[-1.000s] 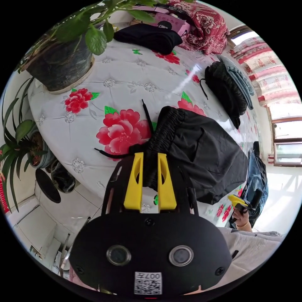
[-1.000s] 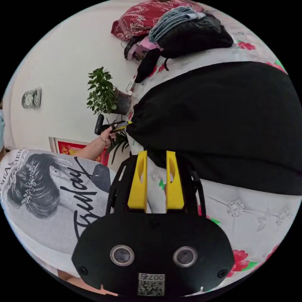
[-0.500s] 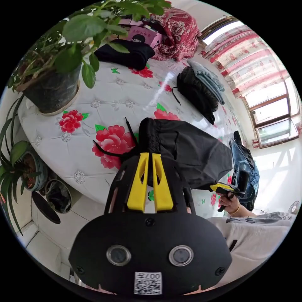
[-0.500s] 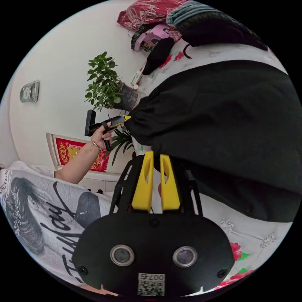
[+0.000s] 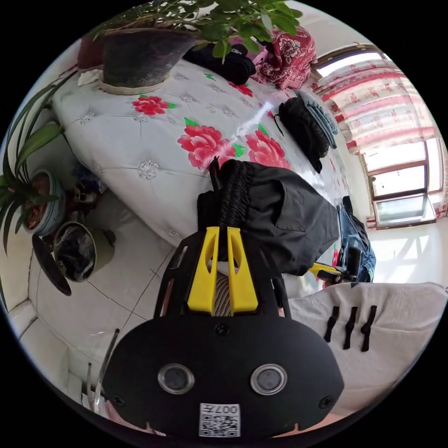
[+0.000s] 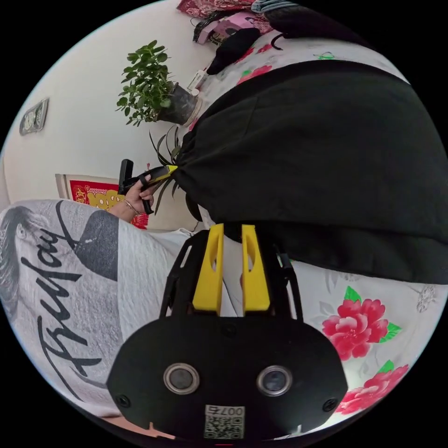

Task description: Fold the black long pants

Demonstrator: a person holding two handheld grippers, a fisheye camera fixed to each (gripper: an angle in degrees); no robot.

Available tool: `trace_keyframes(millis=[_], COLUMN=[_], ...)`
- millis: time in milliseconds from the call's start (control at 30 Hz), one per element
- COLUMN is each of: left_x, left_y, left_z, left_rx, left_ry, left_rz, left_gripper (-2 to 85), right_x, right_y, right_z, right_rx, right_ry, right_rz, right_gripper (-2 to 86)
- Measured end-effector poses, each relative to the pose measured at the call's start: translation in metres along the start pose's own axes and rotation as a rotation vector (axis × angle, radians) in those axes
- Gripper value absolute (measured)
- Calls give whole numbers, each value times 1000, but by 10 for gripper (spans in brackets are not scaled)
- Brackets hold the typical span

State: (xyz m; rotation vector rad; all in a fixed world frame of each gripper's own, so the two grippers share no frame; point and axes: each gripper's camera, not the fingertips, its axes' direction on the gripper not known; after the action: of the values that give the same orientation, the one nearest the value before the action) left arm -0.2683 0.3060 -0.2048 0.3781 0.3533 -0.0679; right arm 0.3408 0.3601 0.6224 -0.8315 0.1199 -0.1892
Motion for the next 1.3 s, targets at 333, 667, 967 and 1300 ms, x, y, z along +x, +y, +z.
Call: trace_keyframes(millis=[333, 667, 967, 1300], left_x=[14, 31, 43, 78], left_y=[-2, 7, -63, -54], left_z=[-13, -51, 8, -38], left_rx=[-41, 88, -31, 2], left_ry=[-111, -135, -186, -289], left_rz=[49, 81, 84, 147], left_gripper=[8, 84, 117, 26], right_x=[0, 58, 33, 1], right_y=[3, 52, 0, -5], right_z=[-8, -106, -58, -75], right_rx=[-51, 213, -46, -145], right_ry=[-45, 0, -74, 67], right_rz=[-113, 120, -22, -241], right_gripper=[-2, 24, 32, 3])
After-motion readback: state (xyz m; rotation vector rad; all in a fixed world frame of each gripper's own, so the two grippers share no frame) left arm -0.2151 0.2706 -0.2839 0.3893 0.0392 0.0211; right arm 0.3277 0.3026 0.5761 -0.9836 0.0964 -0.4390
